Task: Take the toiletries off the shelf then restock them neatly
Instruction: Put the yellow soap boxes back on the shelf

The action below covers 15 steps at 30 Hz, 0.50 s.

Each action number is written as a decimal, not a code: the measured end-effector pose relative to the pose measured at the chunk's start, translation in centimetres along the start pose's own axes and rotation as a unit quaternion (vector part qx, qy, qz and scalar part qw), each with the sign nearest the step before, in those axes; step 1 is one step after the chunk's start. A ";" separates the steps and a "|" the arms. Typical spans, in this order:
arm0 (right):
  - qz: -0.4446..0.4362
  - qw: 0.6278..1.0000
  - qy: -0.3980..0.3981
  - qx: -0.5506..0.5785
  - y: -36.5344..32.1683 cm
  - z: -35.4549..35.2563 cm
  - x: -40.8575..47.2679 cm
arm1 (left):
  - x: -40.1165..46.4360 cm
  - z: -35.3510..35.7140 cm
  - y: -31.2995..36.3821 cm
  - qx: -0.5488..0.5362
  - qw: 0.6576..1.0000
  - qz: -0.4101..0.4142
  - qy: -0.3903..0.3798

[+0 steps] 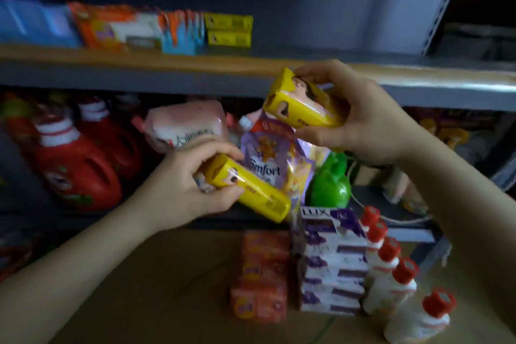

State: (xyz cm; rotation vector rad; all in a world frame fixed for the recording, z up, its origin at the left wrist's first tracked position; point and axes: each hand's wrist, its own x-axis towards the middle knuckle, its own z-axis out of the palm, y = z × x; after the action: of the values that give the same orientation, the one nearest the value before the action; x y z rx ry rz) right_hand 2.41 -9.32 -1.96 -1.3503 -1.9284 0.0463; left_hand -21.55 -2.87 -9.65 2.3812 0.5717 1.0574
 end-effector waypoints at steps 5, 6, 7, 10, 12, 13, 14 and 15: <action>0.004 0.997 0.075 0.032 0.1 0.1 8.6 | 5.0 -6.3 0.0 -0.010 0.984 0.072 0.164; 0.017 0.994 0.093 0.056 0.5 0.1 10.3 | 6.1 -7.4 0.1 0.000 0.978 0.087 0.188; 0.028 0.991 0.103 0.077 0.9 0.2 12.2 | 7.3 -8.8 0.0 0.010 0.973 0.101 0.208; 0.071 0.996 0.034 0.034 2.6 1.1 16.7 | 9.9 -11.6 -0.3 0.029 0.964 0.112 0.240; 0.084 0.992 -0.035 -0.083 3.9 2.2 19.6 | 11.2 -13.3 -1.1 0.075 0.960 0.126 0.239; 0.086 0.987 -0.066 -0.122 4.4 2.8 20.7 | 11.6 -14.0 -1.5 0.093 0.959 0.135 0.232; 0.087 0.983 -0.093 -0.134 5.0 3.5 21.7 | 12.0 -14.5 -1.9 0.101 0.959 0.139 0.228; 0.087 0.981 -0.109 -0.131 5.7 4.3 22.7 | 12.2 -14.9 -2.4 0.105 0.958 0.141 0.226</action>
State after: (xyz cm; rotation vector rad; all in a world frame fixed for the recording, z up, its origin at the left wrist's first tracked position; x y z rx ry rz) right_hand 1.04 13.33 5.28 -1.7515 -2.0444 0.0272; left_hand -25.87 9.39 4.78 2.4561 0.5262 1.7746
